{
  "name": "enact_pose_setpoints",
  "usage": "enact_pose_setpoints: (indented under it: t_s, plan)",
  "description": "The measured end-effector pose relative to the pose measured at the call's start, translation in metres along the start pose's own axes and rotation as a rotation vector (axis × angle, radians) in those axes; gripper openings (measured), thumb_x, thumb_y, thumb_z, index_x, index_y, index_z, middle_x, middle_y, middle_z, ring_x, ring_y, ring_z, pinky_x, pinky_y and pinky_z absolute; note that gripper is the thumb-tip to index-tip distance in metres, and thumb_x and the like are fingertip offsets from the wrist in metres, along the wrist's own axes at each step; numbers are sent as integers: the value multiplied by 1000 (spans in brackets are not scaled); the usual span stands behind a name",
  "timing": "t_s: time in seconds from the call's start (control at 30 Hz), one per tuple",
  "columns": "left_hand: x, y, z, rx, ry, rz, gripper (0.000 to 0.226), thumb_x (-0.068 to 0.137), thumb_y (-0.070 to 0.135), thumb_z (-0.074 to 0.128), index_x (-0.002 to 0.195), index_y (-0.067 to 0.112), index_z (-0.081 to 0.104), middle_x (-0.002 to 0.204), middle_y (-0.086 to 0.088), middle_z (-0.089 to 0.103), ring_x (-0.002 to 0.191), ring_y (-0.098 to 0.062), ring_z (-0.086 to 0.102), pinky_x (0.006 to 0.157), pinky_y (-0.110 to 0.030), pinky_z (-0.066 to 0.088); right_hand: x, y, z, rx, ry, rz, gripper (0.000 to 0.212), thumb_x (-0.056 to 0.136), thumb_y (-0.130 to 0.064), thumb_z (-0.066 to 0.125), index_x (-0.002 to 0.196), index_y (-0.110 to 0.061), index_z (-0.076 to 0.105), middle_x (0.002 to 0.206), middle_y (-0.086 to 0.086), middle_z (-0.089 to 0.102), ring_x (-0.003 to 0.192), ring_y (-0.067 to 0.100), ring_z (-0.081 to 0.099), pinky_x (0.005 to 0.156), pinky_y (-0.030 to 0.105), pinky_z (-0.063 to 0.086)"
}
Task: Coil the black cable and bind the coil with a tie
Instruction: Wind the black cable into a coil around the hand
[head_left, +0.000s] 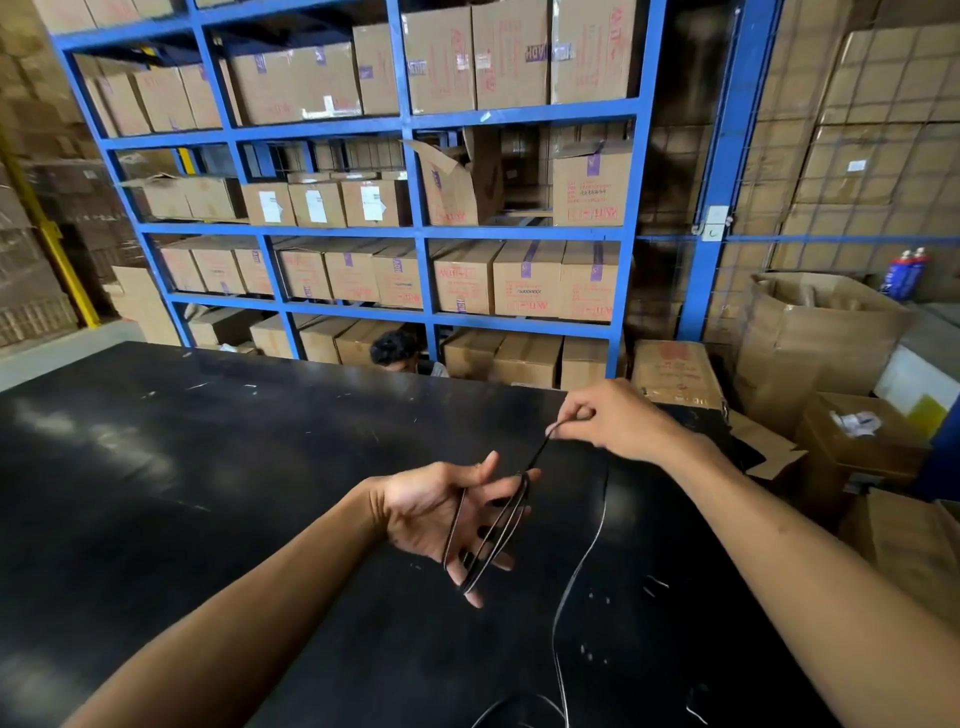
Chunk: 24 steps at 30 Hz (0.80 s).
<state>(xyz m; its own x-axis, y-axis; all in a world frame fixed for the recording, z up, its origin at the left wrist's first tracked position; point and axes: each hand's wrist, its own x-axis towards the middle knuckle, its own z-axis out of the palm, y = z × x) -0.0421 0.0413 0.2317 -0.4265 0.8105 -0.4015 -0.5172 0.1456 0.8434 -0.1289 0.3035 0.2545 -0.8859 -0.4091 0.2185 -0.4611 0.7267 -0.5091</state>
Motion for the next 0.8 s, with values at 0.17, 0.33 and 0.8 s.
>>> enact_pose_setpoints:
  t_s: [0.17, 0.33, 0.8]
  plan:
    - [7, 0, -27, -207, 260, 213, 55, 98, 62, 35, 145, 38, 48, 138, -6, 54, 127, -44, 45, 102, -83, 23, -12, -22, -13, 257, 25, -5, 13, 83, -52, 77, 84, -40, 75, 61, -5, 71, 46, 0, 59, 53, 24, 48]
    - [5, 16, -42, -460, 448, 506, 53, 98, 60, 33, 120, 28, 69, 137, -14, 52, 124, -49, 48, 95, -84, 30, -51, -30, 28, 563, 8, -72, 26, 101, -41, 58, 96, -29, 80, 53, -9, 48, 48, 7, 45, 46, 25, 39]
    - [-5, 47, -6, -332, -101, 646, 58, 102, 62, 14, 157, 43, 14, 169, -13, 3, 144, -60, 16, 101, -84, 19, -91, -1, 115, 721, -263, 198, 49, 101, -59, 49, 96, -23, 82, 57, -3, 50, 45, 8, 42, 52, 24, 38]
